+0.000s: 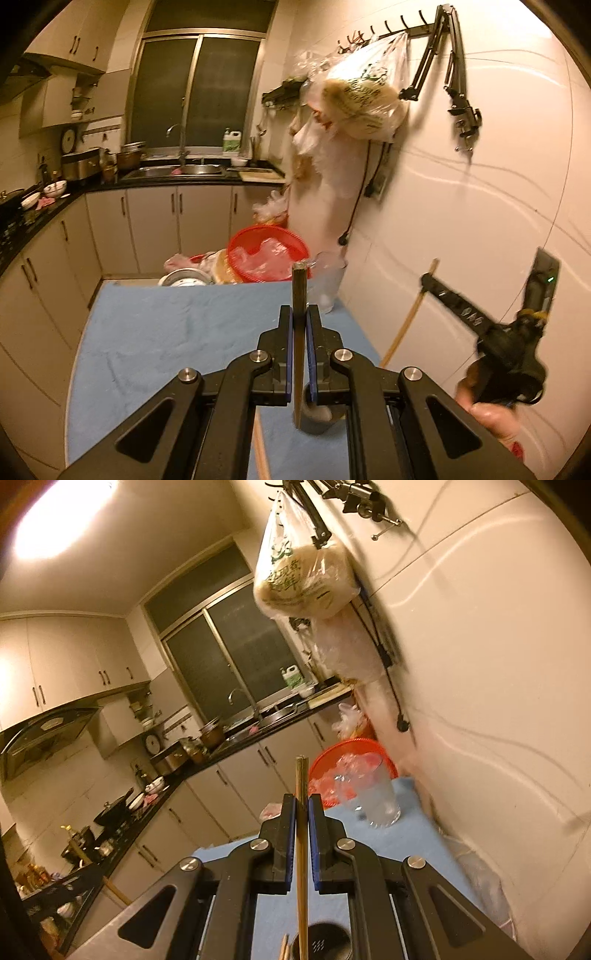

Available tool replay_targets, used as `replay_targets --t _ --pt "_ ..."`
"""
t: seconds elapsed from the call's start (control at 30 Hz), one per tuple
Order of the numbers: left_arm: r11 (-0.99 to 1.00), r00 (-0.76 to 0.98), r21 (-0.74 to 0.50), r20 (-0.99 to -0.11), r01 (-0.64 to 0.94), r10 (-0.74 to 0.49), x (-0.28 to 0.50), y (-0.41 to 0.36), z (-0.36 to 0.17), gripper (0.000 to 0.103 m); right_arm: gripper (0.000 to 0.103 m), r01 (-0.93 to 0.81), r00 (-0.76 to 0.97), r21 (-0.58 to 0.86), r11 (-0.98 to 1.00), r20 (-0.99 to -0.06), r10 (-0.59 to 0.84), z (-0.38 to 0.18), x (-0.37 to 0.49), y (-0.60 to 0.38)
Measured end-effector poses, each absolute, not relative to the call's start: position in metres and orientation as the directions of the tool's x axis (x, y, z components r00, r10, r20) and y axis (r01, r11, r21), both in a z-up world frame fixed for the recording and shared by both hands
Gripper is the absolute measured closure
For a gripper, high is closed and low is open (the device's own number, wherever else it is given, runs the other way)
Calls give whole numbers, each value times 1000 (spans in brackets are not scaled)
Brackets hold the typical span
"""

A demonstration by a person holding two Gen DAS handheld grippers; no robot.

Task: Organize utensils
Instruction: 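Lift the chopsticks and drop them into the dark holder cup with both grippers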

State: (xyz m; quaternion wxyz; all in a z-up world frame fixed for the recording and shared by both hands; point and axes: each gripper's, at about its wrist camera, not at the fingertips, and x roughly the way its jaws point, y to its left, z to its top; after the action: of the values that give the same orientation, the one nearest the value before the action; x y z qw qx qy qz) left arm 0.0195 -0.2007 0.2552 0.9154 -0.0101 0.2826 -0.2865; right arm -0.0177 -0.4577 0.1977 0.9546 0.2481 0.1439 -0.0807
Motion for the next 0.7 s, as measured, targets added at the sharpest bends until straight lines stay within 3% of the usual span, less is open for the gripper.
replay_targets --t 0.13,0.7 --pt "824 655 -200 -520 530 -548 34 -224 250 96 96 246 936 437 865 -337 -96 187 2 -464" --pt "842 506 -234 -710 487 -490 83 -267 151 96 96 255 848 415 874 -530 4 101 51 -470"
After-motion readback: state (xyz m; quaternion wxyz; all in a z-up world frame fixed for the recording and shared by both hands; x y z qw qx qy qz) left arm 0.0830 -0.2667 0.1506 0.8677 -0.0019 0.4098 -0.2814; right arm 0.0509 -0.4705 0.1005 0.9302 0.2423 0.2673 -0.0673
